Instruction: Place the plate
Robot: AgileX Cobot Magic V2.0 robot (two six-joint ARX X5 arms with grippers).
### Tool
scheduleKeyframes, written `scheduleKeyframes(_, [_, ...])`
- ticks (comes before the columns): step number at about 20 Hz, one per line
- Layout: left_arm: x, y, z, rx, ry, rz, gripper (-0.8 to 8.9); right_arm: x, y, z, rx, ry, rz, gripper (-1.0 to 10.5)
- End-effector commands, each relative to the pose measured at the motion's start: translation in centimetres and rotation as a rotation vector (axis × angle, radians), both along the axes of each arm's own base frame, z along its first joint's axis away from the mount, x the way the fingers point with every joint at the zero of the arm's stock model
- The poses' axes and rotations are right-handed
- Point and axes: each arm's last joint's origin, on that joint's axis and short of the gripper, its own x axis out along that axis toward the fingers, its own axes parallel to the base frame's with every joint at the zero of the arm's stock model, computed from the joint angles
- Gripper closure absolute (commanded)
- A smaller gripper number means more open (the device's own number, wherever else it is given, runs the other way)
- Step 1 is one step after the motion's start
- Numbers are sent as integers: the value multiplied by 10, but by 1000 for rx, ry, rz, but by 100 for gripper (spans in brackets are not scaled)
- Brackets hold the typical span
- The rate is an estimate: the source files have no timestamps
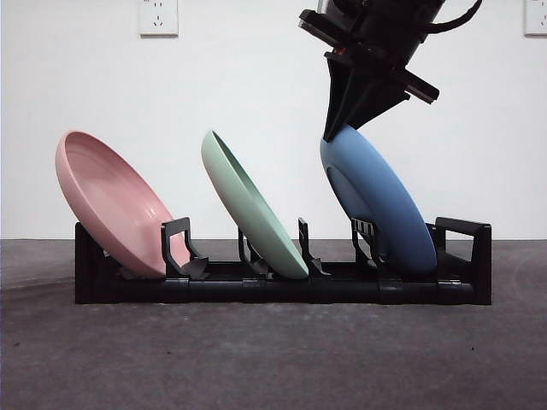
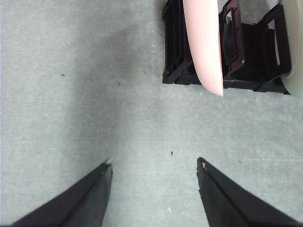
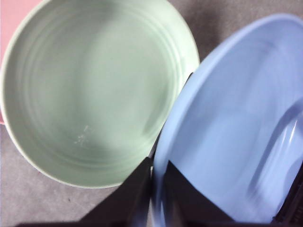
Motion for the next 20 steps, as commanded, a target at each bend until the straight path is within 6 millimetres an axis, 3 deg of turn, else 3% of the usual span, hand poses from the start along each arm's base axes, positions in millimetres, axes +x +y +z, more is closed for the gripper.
scheduleKeyframes(1, [1, 0, 7, -5, -25, -3, 531, 3, 4, 9, 17, -33, 13, 933])
scheduleKeyframes(8, [1, 0, 7, -5, -26, -3, 531, -22, -4, 72, 66, -72, 70, 933])
scheduleKeyframes(13, [1, 0, 7, -5, -27, -4, 531, -61, 1, 112, 93, -212, 190, 933])
scheduleKeyframes(17, [1, 0, 7, -5, -28, -4, 532, -106, 13, 125, 17, -385, 220, 933])
scheduleKeyframes(20, [2, 0, 7, -5, -30, -4, 532, -147, 17, 108, 17, -551, 239, 933])
